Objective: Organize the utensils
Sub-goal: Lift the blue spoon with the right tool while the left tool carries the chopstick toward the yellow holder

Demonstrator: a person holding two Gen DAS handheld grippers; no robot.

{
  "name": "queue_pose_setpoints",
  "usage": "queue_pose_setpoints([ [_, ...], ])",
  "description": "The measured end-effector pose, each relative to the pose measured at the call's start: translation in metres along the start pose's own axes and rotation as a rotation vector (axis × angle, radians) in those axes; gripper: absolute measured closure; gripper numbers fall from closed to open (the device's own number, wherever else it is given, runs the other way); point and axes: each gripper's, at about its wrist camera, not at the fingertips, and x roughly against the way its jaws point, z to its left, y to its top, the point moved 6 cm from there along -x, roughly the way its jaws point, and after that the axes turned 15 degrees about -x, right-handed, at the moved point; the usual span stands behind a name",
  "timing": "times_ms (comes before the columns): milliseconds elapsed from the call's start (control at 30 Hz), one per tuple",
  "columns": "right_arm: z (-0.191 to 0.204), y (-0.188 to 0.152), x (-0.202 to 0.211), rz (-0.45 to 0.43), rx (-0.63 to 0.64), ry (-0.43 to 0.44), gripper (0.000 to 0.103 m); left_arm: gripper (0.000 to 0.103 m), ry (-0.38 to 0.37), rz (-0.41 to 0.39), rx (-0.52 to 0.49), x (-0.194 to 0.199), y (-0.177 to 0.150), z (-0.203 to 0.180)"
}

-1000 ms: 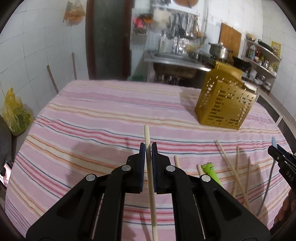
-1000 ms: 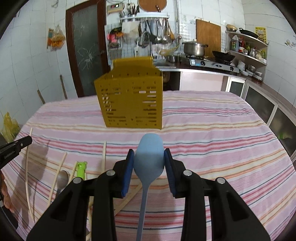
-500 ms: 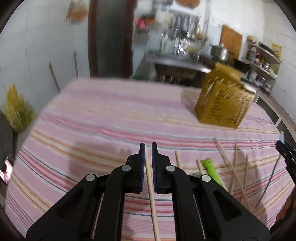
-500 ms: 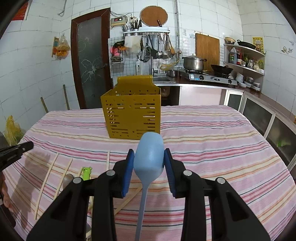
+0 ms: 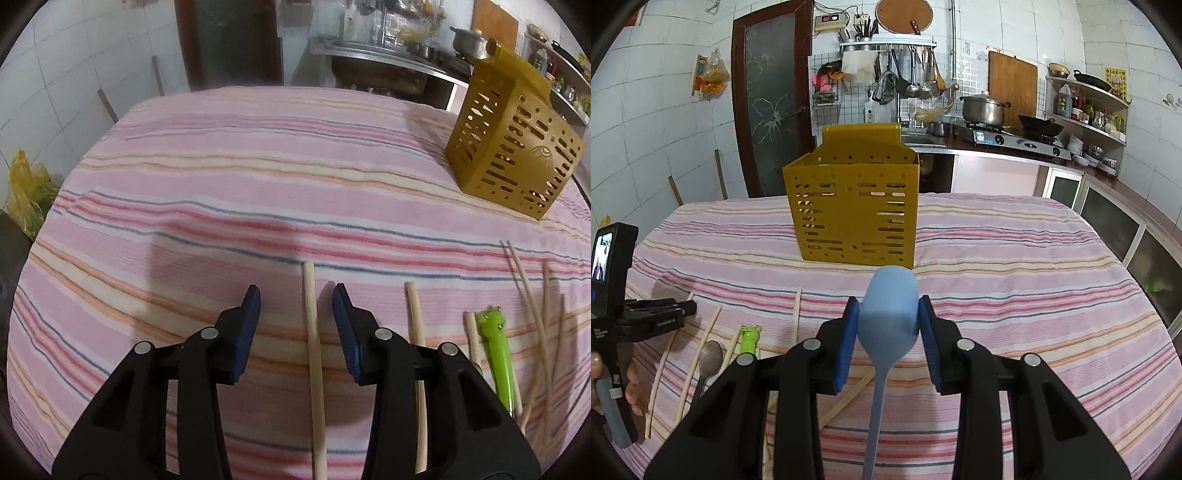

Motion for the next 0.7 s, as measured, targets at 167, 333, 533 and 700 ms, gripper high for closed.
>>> queue_pose_setpoints([
  [167, 0.001, -0.002, -0.004, 0.010, -0.002, -0.001, 0.069, 0.091, -0.032, 0.000, 0.010, -0.003, 0.006, -0.001],
  [333, 0.002, -0.002, -0.005, 0.012, -0.002, -0.006, 0.069, 0.098, -0.039, -0.021, 0.008, -0.004, 0.007, 0.000],
  [533, -0.001, 0.001, -0.004, -0.004, -0.014, -0.003, 0.069, 0.098, -0.051, -0.109, 0.014, 0.022, 0.011, 0.002],
  [700, -0.001, 0.003, 0.002, -0.029, -0.017, 0.000, 0.069, 0.098, -0.053, -0.233, 0.028, 0.063, 0.013, 0.005],
])
